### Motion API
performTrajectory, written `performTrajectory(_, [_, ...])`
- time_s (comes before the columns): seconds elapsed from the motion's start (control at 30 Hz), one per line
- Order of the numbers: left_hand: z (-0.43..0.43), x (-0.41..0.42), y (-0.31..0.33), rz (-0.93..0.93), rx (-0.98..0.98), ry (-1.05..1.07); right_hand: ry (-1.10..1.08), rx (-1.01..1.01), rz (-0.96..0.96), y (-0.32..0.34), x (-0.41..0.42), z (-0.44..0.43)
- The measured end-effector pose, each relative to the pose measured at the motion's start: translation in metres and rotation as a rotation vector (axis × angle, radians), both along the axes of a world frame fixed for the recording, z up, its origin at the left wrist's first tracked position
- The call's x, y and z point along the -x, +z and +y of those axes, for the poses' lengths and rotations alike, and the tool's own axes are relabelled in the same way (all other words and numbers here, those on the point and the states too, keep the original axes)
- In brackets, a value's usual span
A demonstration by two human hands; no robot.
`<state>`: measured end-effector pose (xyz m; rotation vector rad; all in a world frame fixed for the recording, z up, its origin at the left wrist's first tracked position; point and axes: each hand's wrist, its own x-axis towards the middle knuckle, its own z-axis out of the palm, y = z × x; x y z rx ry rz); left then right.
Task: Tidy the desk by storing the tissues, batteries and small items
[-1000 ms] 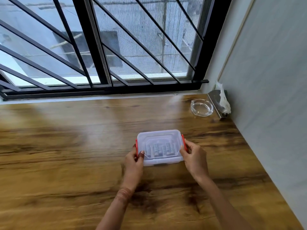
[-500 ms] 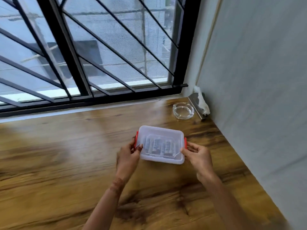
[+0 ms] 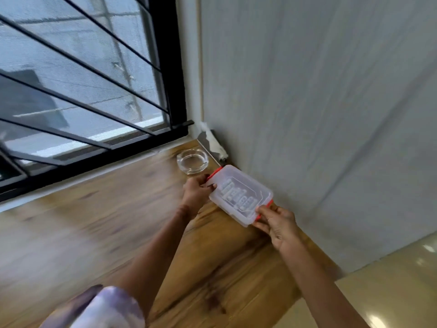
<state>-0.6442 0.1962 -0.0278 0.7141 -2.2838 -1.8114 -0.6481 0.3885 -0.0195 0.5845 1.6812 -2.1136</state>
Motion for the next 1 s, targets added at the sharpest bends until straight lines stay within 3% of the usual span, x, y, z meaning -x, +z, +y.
performTrajectory(0.33, [0.007, 0.047, -0.026, -0.064, 0.054, -0.184, -0.130, 0.138, -0.047, -0.021, 0.017, 0.006])
performTrajectory(0.53, [0.013, 0.044, -0.022, -0.009, 0.041, -0.227, -0.123, 0.135, 0.000, -0.024, 0.013, 0.008])
performTrajectory(0.8, [0.027, 0.005, -0.016, 0.149, 0.305, -0.152, -0.034, -0.141, 0.227, -0.018, -0.014, -0.011])
performTrajectory(1.0, [0.005, -0.061, -0.005, 0.145, 0.554, -0.075, 0.110, -0.490, 0.473, -0.009, -0.062, -0.049])
